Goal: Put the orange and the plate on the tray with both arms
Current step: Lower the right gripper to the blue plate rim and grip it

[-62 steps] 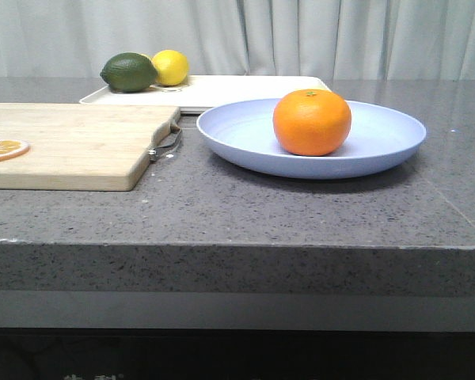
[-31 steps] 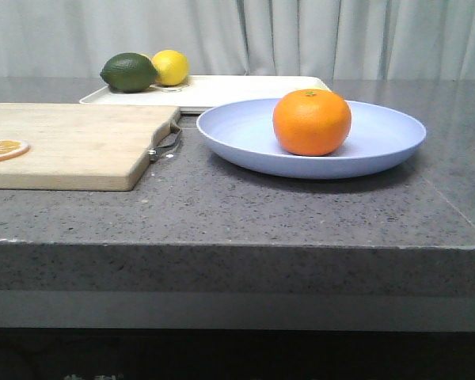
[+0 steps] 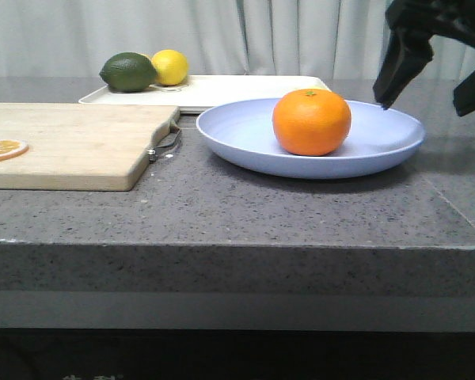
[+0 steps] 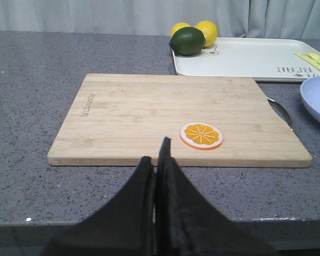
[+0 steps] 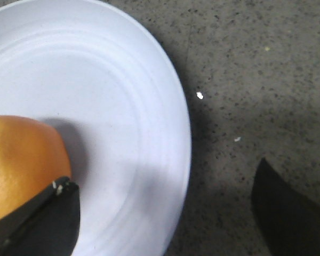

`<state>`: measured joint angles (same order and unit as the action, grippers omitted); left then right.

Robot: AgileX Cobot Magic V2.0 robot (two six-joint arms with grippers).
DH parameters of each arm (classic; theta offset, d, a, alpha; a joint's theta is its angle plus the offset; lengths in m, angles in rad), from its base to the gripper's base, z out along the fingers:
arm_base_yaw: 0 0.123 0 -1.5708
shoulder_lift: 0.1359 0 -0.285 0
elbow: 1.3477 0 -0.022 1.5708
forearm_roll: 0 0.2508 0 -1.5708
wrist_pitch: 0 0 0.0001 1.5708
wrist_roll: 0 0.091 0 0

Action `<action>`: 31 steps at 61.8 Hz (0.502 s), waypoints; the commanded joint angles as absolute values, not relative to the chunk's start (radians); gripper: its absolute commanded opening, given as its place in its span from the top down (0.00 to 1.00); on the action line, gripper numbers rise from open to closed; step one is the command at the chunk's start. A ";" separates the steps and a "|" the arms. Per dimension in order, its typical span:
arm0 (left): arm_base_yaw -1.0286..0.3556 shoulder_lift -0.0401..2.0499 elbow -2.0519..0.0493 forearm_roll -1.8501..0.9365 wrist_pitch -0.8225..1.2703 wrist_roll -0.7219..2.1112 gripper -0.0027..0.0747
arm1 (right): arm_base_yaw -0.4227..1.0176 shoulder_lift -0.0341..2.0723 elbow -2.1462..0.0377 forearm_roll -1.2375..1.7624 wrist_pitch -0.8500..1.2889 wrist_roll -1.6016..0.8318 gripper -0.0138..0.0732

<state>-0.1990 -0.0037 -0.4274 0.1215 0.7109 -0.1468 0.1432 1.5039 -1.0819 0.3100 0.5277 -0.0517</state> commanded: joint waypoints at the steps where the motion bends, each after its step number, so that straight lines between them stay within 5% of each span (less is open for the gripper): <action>1: -0.198 -0.020 -0.453 0.121 0.621 -0.155 0.99 | 0.142 1.511 -1.139 0.326 0.482 -0.061 0.09; 19: -0.198 -0.020 -0.453 0.121 0.621 -0.155 0.99 | 0.140 1.574 -1.154 0.326 0.482 -0.061 0.12; 31: -0.198 -0.020 -0.453 0.121 0.621 -0.155 0.99 | 0.140 1.576 -1.154 0.326 0.482 -0.061 0.42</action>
<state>-0.1990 -0.0037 -0.4274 0.1215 0.7093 -0.1468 0.1432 1.6146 -1.1191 0.3146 0.5277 -0.0517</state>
